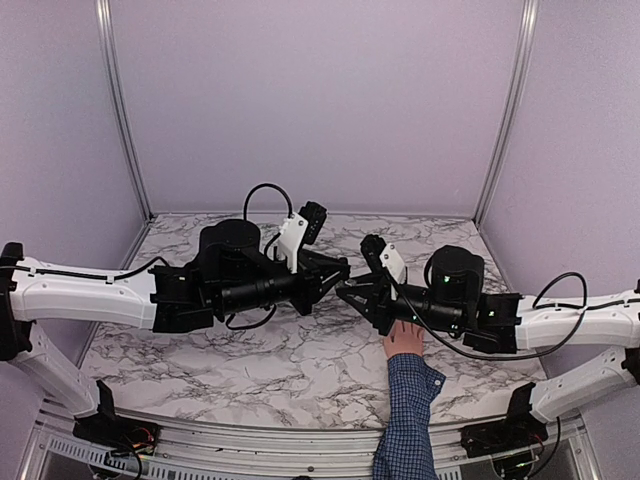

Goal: Paint the nails
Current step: Screw the nail polish bottle cap onto the nail polish bottle.

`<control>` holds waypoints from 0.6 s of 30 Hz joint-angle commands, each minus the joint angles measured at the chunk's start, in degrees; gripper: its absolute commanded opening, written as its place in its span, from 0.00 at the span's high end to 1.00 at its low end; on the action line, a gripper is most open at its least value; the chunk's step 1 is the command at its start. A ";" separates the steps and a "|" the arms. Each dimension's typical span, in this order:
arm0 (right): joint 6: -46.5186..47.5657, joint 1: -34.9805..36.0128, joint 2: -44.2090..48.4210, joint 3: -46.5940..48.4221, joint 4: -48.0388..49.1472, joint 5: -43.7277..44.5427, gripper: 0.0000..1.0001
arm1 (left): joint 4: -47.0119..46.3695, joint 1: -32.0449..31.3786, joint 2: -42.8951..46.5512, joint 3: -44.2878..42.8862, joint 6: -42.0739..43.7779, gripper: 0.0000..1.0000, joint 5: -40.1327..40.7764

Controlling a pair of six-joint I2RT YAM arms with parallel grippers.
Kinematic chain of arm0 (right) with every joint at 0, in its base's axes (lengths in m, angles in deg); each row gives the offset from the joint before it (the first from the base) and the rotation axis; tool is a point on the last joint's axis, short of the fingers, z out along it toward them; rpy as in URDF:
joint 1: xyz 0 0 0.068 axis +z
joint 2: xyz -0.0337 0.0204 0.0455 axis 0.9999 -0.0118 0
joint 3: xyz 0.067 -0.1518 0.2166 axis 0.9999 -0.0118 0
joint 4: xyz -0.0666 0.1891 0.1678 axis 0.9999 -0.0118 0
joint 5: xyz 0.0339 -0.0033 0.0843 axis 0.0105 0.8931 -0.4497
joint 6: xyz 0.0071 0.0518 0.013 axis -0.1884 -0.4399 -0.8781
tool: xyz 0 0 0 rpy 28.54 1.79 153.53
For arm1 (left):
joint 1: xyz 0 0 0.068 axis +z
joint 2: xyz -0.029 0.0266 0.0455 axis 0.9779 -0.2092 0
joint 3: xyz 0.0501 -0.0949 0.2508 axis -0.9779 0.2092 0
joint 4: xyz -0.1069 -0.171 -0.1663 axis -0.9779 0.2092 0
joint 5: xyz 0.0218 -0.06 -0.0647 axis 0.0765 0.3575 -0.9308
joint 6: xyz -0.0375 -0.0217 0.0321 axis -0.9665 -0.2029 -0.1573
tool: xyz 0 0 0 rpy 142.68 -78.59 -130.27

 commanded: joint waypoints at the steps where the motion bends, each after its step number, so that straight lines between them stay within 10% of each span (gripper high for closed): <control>1: 0.78 0.37 1.69 2.80 1.03 -3.84 1.00 | -1.64 0.02 1.50 1.13 2.08 0.95 -4.94; 18: 7.27 -0.87 6.73 4.67 0.77 -29.88 1.00 | -0.78 0.34 3.80 5.18 9.75 0.99 -31.32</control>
